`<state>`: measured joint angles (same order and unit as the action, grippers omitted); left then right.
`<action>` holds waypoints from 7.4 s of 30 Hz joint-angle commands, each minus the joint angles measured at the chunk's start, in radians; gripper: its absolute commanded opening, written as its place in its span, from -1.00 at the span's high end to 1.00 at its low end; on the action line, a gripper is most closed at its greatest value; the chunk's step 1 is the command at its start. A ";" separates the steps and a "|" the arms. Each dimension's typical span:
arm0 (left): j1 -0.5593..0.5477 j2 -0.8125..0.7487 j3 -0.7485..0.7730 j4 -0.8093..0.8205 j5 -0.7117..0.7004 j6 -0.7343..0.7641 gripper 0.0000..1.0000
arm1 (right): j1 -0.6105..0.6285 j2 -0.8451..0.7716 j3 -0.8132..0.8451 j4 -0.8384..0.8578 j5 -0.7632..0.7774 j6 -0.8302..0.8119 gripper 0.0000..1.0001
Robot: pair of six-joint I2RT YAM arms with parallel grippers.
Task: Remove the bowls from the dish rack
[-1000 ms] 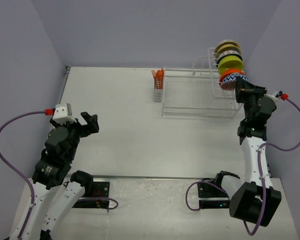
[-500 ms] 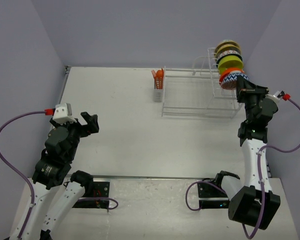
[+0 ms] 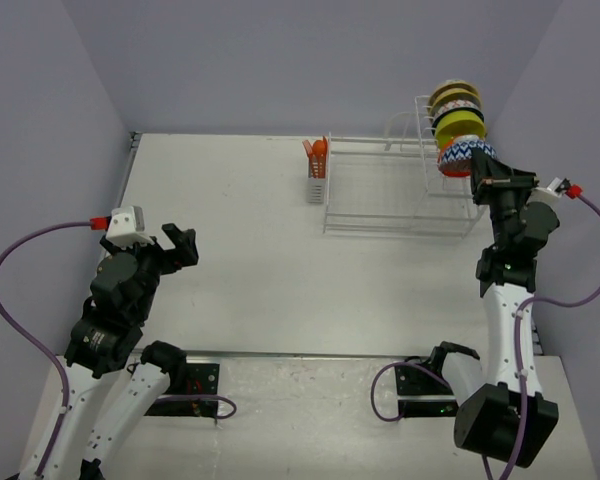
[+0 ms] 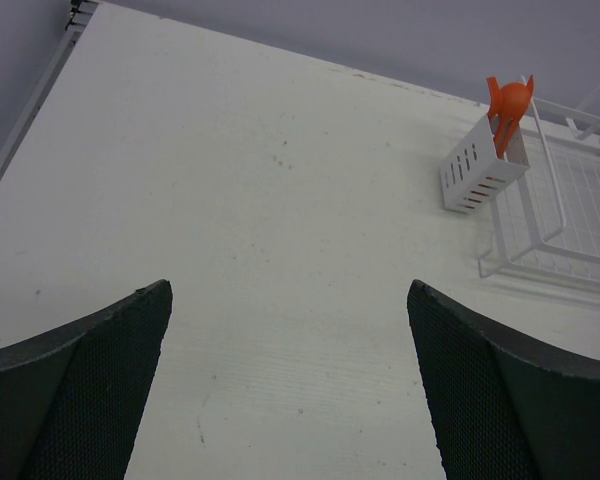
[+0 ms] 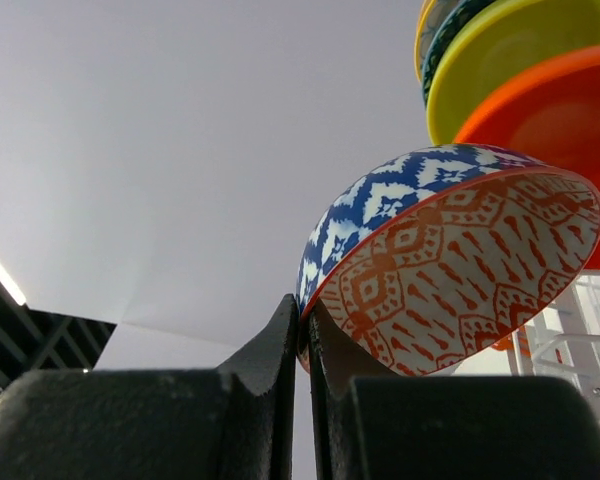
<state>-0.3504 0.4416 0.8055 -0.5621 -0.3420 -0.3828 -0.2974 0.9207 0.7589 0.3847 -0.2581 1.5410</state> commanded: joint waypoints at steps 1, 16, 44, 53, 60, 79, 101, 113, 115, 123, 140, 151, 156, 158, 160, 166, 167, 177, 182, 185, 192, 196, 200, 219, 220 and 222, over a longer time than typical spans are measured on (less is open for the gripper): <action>-0.001 0.006 0.000 0.044 0.014 0.015 -1.00 | 0.000 -0.043 0.071 0.092 -0.017 0.008 1.00; 0.019 0.009 0.001 0.042 0.009 0.015 -1.00 | 0.216 -0.171 0.114 -0.081 -0.130 -0.215 1.00; 0.122 -0.104 0.095 -0.214 -0.503 -0.232 -1.00 | 1.328 1.421 1.657 -1.337 0.635 -1.677 1.00; 0.122 -0.104 0.084 -0.193 -0.477 -0.208 -1.00 | 1.397 1.478 1.544 -1.270 0.577 -1.733 1.00; 0.120 -0.104 0.078 -0.174 -0.445 -0.183 -1.00 | 1.432 1.494 1.493 -1.248 0.576 -1.710 1.00; 0.120 -0.060 0.054 -0.107 -0.339 -0.111 -1.00 | 1.439 0.982 1.159 -1.052 0.467 -1.584 -0.67; 0.113 0.232 0.001 0.059 0.182 0.048 -1.00 | 0.178 -0.109 0.257 -0.670 0.222 -0.365 -0.96; 0.103 0.195 0.000 0.057 0.166 0.048 -1.00 | 0.083 0.093 0.206 -0.391 0.105 -0.121 -0.46; 0.103 0.190 0.000 0.059 0.167 0.047 -1.00 | 0.083 0.109 0.204 -0.356 0.118 -0.120 -0.39; 0.102 0.183 0.000 0.059 0.173 0.047 -1.00 | 0.083 0.178 0.233 -0.306 0.135 -0.143 -0.16; 0.099 0.175 -0.002 0.057 0.173 0.045 -1.00 | 0.083 0.291 0.324 -0.299 0.223 -0.226 -0.01; 0.099 0.172 -0.003 0.060 0.176 0.047 -1.00 | 0.084 0.302 0.316 -0.277 0.255 -0.242 0.24; 0.099 0.169 -0.003 0.062 0.176 0.047 -1.00 | 0.083 0.300 0.301 -0.245 0.276 -0.254 0.46; 0.099 0.169 -0.003 0.062 0.178 0.047 -1.00 | 0.083 0.299 0.298 -0.239 0.278 -0.260 0.48; 0.099 0.167 -0.003 0.061 0.178 0.048 -1.00 | 0.083 0.296 0.281 -0.227 0.281 -0.259 0.51; 0.099 0.167 -0.003 0.061 0.179 0.048 -1.00 | 0.084 0.282 0.227 -0.164 0.286 -0.249 0.60; 0.099 0.166 -0.003 0.060 0.179 0.048 -1.00 | 0.083 0.280 0.220 -0.150 0.289 -0.248 0.60; 0.099 0.166 -0.002 0.062 0.179 0.050 -1.00 | 0.083 0.265 0.143 -0.096 0.293 -0.206 0.88; 0.099 0.167 -0.003 0.062 0.181 0.048 -1.00 | 0.083 0.227 0.103 -0.066 0.301 -0.182 1.00; 0.099 0.167 -0.003 0.064 0.179 0.048 -1.00 | 0.084 0.227 0.114 -0.076 0.303 -0.183 1.00; 0.099 0.166 -0.003 0.062 0.178 0.048 -1.00 | 0.083 0.207 0.074 0.020 0.280 -0.197 1.00; 0.099 0.164 -0.003 0.062 0.178 0.048 -1.00 | 0.083 0.185 0.039 0.107 0.273 -0.217 1.00; 0.099 0.163 -0.003 0.062 0.175 0.048 -1.00 | 0.083 0.167 -0.003 0.197 0.263 -0.223 1.00; 0.099 0.171 -0.003 0.064 0.182 0.050 -1.00 | 0.083 0.129 -0.035 0.462 0.102 -0.255 1.00; 0.099 0.171 -0.003 0.065 0.184 0.050 -1.00 | 0.083 0.130 -0.029 0.457 0.085 -0.257 1.00; 0.099 0.171 -0.003 0.064 0.182 0.050 -1.00 | 0.084 0.129 -0.033 0.489 0.037 -0.268 1.00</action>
<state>-0.2455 0.6094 0.8047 -0.5388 -0.1738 -0.3550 -0.2104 1.0702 0.7120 0.7345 -0.1368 1.3071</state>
